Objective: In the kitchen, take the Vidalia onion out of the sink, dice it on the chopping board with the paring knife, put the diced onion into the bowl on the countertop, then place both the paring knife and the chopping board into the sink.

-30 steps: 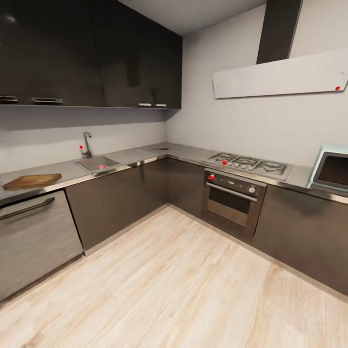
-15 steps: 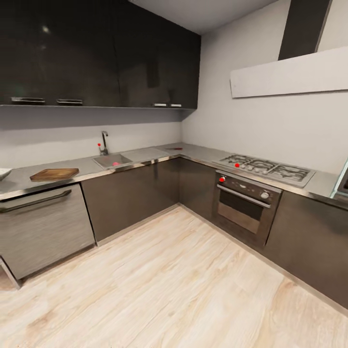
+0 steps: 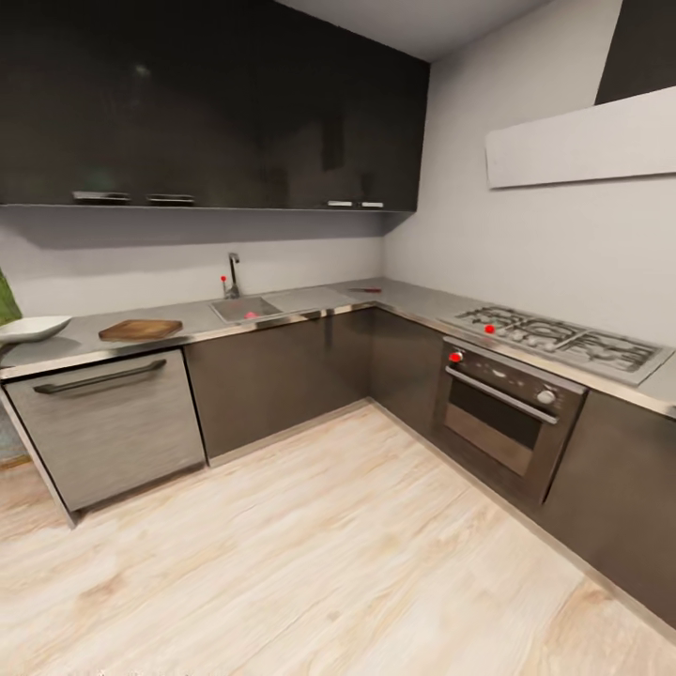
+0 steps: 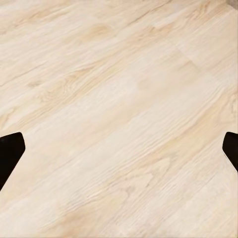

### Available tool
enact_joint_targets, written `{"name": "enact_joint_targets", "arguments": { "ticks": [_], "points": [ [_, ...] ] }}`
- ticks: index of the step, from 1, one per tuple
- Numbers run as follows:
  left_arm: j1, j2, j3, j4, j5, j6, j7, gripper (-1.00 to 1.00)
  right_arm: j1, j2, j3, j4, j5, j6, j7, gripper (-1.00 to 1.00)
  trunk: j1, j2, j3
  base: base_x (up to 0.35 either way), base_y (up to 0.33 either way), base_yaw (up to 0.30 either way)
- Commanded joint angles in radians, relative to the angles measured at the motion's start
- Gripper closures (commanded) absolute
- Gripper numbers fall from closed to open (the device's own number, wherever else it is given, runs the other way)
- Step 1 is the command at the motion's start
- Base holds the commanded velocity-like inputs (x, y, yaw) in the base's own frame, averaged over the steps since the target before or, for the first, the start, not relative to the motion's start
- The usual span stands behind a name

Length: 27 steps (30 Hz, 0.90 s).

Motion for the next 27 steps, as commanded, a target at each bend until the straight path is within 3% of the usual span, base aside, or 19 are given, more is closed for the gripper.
{"name": "enact_joint_targets", "arguments": {
  "ticks": [1,27],
  "points": [
    [0.000,0.000,0.000,-0.001,0.001,-0.002,0.000,-1.00,0.000,0.000,0.000,0.001,0.000,-0.003,-0.003,-1.00,0.000,0.000,-0.001,0.161,-0.277,0.266],
    [0.000,0.000,0.000,-0.001,0.001,-0.002,0.000,-1.00,0.000,0.001,0.000,0.001,0.000,-0.003,-0.003,-1.00,0.000,0.000,-0.001,0.202,-0.238,0.266]
  ]
}}
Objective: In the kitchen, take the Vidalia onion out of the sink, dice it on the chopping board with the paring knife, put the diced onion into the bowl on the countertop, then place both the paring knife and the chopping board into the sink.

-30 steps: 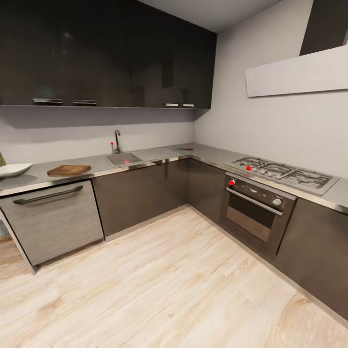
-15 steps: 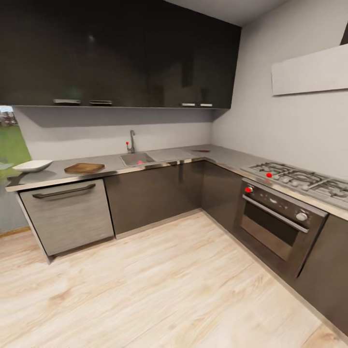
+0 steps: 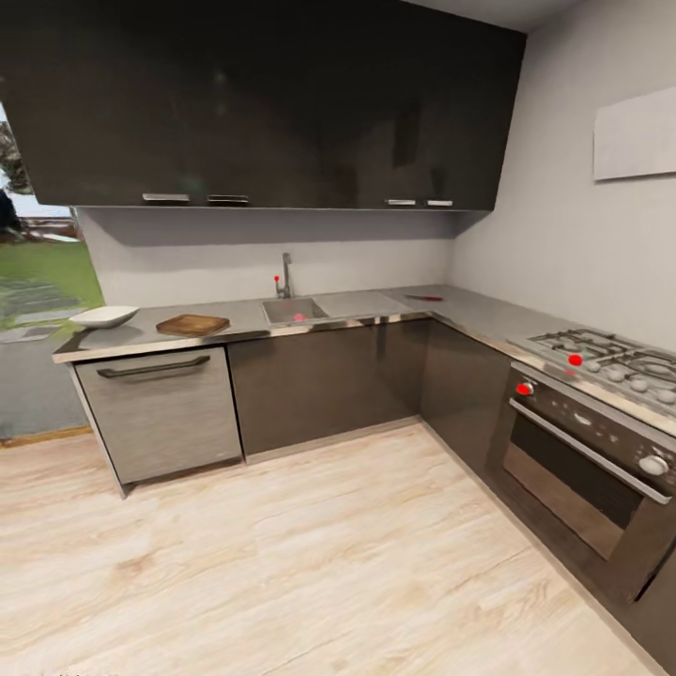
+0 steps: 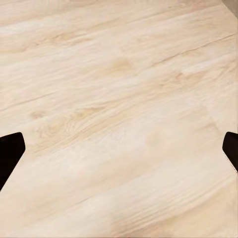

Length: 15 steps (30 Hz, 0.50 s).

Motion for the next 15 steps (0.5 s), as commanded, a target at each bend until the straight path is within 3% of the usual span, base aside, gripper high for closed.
{"name": "enact_joint_targets", "arguments": {
  "ticks": [1,15],
  "points": [
    [0.000,0.000,0.000,0.000,0.001,-0.002,0.000,-1.00,0.000,0.000,0.000,0.001,0.000,-0.003,-0.003,-1.00,0.000,0.000,-0.001,0.207,-0.218,0.266],
    [0.000,0.000,0.000,0.001,0.001,-0.002,0.000,-1.00,0.000,0.000,0.000,0.001,0.000,-0.003,-0.003,-1.00,0.000,0.000,-0.001,0.207,-0.216,0.266]
  ]
}}
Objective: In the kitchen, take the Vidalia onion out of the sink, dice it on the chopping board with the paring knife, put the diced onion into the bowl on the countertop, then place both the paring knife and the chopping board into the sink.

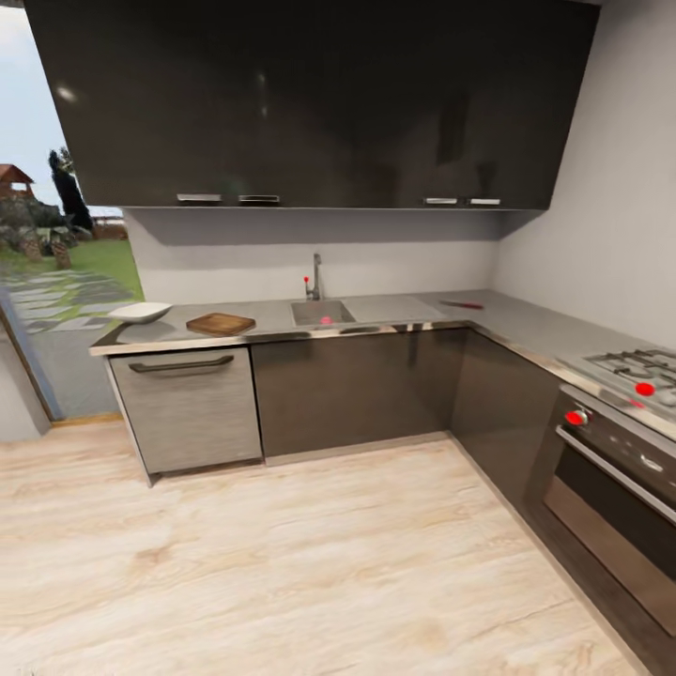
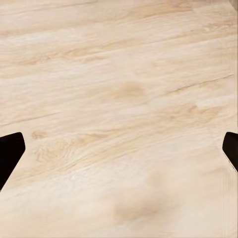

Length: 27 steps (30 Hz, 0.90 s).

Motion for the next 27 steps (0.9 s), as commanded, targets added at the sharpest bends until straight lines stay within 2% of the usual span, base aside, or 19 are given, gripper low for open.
{"name": "enact_joint_targets", "arguments": {
  "ticks": [1,17,27],
  "points": [
    [0.000,0.000,0.000,0.000,0.001,-0.002,0.000,-1.00,0.000,0.000,0.000,0.001,0.000,-0.003,-0.003,-1.00,0.000,0.000,-0.001,0.207,-0.216,0.266],
    [0.000,0.000,0.000,0.000,0.001,-0.002,0.000,-1.00,0.000,0.000,0.000,0.001,0.000,-0.003,-0.003,-1.00,0.000,0.000,-0.001,0.197,-0.199,0.266],
    [0.000,0.000,0.002,-0.001,0.001,-0.002,0.000,-1.00,0.000,0.000,0.000,0.001,0.000,-0.003,-0.003,-1.00,0.000,0.000,-0.001,0.159,-0.054,0.266]
  ]
}}
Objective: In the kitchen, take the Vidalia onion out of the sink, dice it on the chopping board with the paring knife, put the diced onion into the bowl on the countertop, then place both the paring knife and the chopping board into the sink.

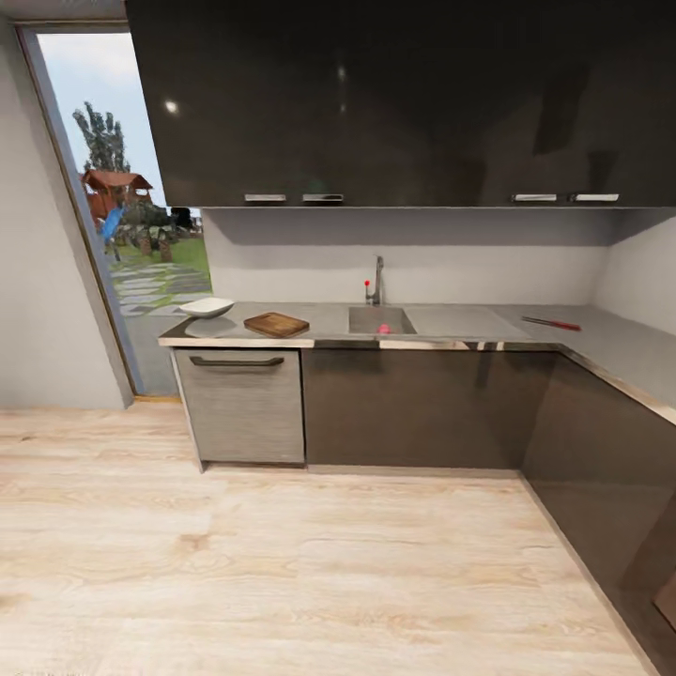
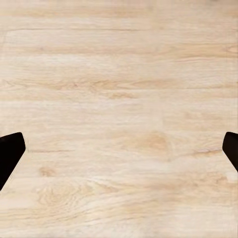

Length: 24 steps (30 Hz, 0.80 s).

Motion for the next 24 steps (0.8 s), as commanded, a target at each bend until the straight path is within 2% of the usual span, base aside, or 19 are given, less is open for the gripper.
{"name": "enact_joint_targets", "arguments": {
  "ticks": [1,6,24],
  "points": [
    [0.000,0.000,0.000,0.000,0.001,-0.002,0.000,-1.00,0.000,0.000,0.000,0.000,0.000,-0.003,-0.003,-1.00,0.000,0.000,-0.001,0.138,-0.002,0.266],
    [0.000,0.000,0.001,0.000,0.001,-0.002,0.000,-1.00,0.000,-0.001,0.000,0.000,0.000,-0.003,-0.003,-1.00,0.000,0.000,-0.001,0.075,-0.001,0.170],
    [0.000,0.000,0.001,0.000,0.001,-0.002,0.000,-1.00,0.000,0.000,0.002,0.000,0.001,-0.003,-0.003,-1.00,0.000,0.000,-0.001,0.011,0.004,0.007]
  ]
}}
